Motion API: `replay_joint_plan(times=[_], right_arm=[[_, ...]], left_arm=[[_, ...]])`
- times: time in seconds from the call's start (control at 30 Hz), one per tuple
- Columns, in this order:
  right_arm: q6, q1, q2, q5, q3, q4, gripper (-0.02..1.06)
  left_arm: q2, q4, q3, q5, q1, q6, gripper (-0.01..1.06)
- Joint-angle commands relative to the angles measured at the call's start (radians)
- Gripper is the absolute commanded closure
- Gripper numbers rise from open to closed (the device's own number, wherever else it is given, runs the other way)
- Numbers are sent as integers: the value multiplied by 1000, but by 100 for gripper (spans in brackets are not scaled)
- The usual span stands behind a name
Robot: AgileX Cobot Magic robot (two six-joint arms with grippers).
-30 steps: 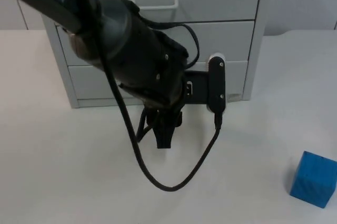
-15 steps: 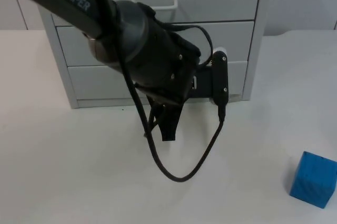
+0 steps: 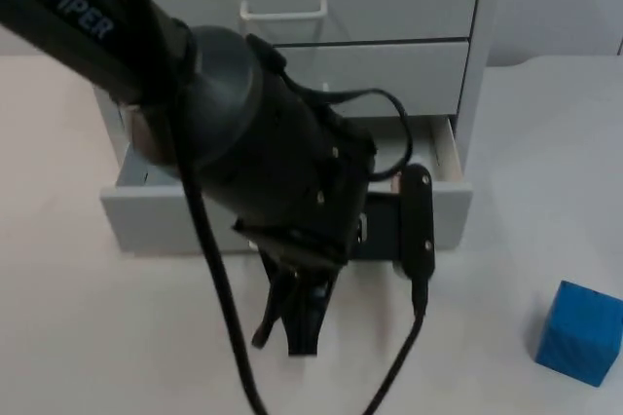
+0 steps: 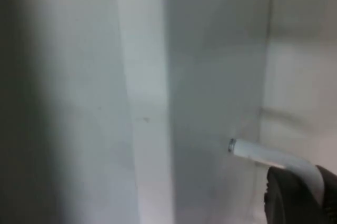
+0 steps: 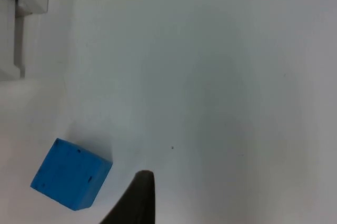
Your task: Open the drawer with the left hand, place the block into the drawer with the right hand, then close the drawer with the left hand.
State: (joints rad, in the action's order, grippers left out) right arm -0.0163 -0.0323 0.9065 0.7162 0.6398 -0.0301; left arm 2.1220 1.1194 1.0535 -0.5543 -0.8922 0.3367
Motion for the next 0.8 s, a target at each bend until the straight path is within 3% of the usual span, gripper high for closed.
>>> replay_joint_plan(times=[0.0,0.27,0.7,0.77], right_arm=[[2,-3,-4,-9,5,2,-1],[2,-3,-4,-6,5,0,-1],[2,-3,-4,-6,5,0,-1],[2,-3,-4,-6,5,0,-1]], left_arm=[[17,-217,-70,-13,-37,16,105],[13,-379,-103,7,-94,-73,105],[13,-375,-103,18,-94,-78,105],[13,-375,-103,18,-94,-80,95]])
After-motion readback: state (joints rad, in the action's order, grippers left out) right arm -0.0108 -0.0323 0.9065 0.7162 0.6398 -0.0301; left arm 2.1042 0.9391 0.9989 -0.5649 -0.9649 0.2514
